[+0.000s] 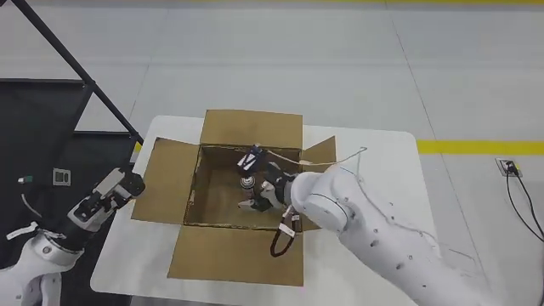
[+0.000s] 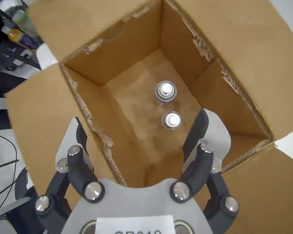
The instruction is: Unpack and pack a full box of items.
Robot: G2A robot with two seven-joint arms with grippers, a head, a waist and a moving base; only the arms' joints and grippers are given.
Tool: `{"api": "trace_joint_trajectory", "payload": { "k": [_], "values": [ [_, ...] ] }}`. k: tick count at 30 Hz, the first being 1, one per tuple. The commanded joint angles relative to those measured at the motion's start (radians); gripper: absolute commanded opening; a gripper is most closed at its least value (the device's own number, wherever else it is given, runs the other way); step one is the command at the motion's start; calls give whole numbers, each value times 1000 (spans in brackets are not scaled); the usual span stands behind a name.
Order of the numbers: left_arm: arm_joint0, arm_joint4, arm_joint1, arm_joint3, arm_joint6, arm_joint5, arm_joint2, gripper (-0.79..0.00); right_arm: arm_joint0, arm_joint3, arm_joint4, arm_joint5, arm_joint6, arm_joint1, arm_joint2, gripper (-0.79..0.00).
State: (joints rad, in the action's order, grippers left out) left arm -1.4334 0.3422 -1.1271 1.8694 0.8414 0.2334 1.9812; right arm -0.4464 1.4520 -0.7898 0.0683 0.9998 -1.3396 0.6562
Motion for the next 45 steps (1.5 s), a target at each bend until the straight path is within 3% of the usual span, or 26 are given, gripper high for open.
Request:
{"api": "trace_joint_trajectory", "payload": {
  "k": [1, 9, 17, 18, 20, 23, 24, 26, 37, 41, 45],
  "values": [
    [-15, 11, 1, 3, 2, 12, 6, 0, 62, -104, 10, -29, 6, -32, -52, 0],
    [-36, 51, 6, -3, 13, 39, 17, 0, 157, -379, 40, -71, 11, -132, -166, 0],
    [-33, 66, 14, -8, 38, 43, 12, 0, 183, -522, 28, -68, -1, -191, -209, 0],
    [-32, 65, 15, -8, 39, 43, 9, 0, 184, -538, 29, -65, -7, -197, -210, -65],
    [-29, 63, 17, -9, 40, 41, 5, 0, 185, -566, 36, -57, -13, -209, -213, -345],
    [-28, 62, 19, -11, 39, 43, 1, 0, 187, -607, 45, -39, -22, -226, -215, -474],
    [-28, 60, 20, -12, 40, 44, 0, 0, 189, -622, 47, -35, -27, -231, -215, -551],
    [-28, 60, 22, -16, 39, 44, 0, 0, 192, -646, 55, -24, -32, -241, -213, -785],
    [-11, 55, 32, -21, 30, 35, -11, 0, 192, -641, 72, 25, -36, -251, -167, -785],
    [4, 46, 35, -23, 31, 27, -29, 0, 175, -539, 33, -4, -21, -228, -129, -785],
    [22, 35, 39, -28, 34, 18, -54, 0, 133, -348, -51, -67, 18, -181, -60, -785]
  ]
}}
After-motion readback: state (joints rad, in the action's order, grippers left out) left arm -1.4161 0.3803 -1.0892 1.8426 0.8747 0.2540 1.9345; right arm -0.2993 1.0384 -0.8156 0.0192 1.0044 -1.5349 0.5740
